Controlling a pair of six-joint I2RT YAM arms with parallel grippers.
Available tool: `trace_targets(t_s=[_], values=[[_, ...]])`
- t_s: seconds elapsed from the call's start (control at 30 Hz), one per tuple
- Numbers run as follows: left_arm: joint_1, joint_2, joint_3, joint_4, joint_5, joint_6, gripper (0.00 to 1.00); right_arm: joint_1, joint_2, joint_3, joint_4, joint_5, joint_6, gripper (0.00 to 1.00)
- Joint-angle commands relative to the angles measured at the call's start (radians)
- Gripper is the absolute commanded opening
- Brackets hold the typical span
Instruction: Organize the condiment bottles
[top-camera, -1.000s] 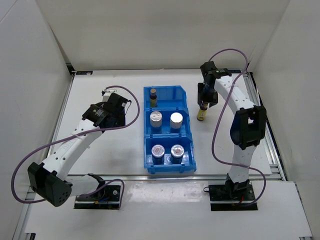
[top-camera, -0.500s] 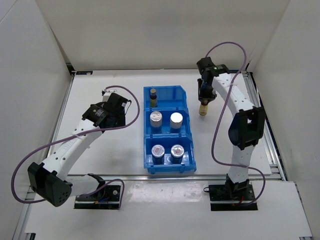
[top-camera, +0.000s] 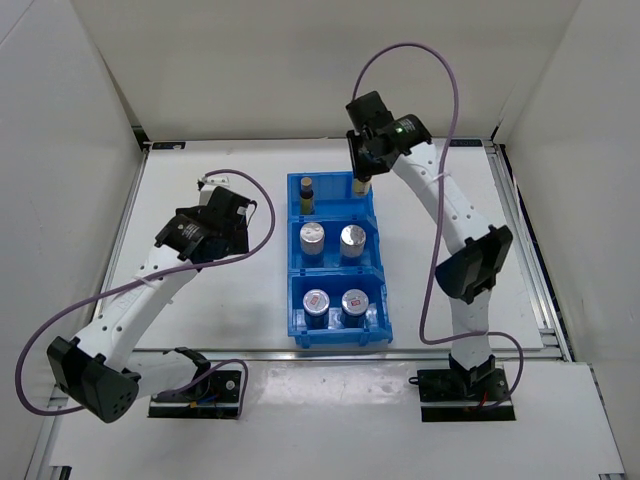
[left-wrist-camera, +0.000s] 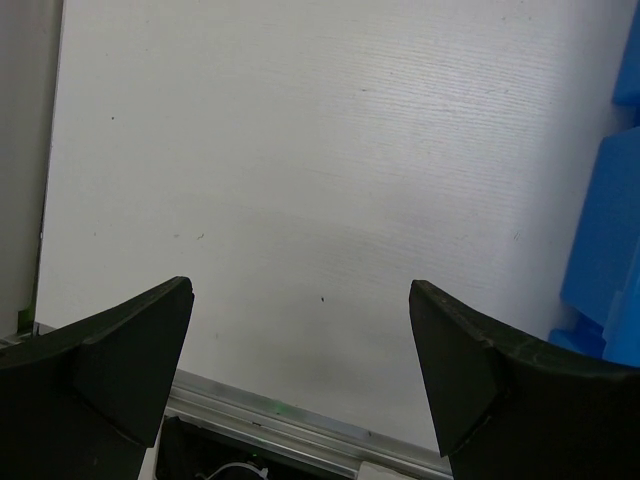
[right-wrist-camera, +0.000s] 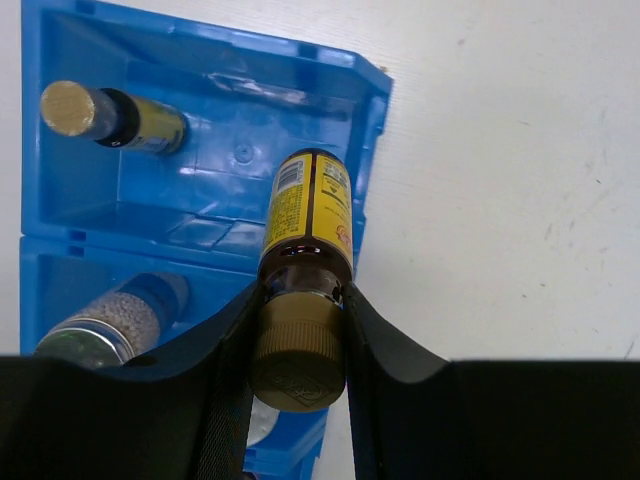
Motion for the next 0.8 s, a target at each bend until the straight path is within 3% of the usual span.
trace_targets(t_s=[0.0, 0.43, 0.67, 0.7, 0.77], values=[[-0.003, -0.03, 0.033, 0.014, -0.016, 0.0, 1.0, 0.018, 0.066, 0.069, 0.008, -0.018, -0.026, 0.01], [-0.003, -0.039, 0.033, 0.024, -0.016, 0.0, 1.0, 0.019, 0.206, 0.064, 0.054, -0.081, -0.048, 0.01], [-0.003, -0.03, 0.033, 0.024, -0.016, 0.0, 1.0, 0.009, 0.224, 0.034, 0.065, -0.121, -0.048, 0.21], [-0.003, -0.03, 0.033, 0.024, -0.016, 0.0, 1.0, 0.009, 0.224, 0.033, 0.065, -0.121, -0.048, 0.32], [-0.003, -0.03, 0.033, 0.024, -0.016, 0.0, 1.0, 0.009, 0.224, 0.023, 0.065, -0.121, -0.048, 0.37]])
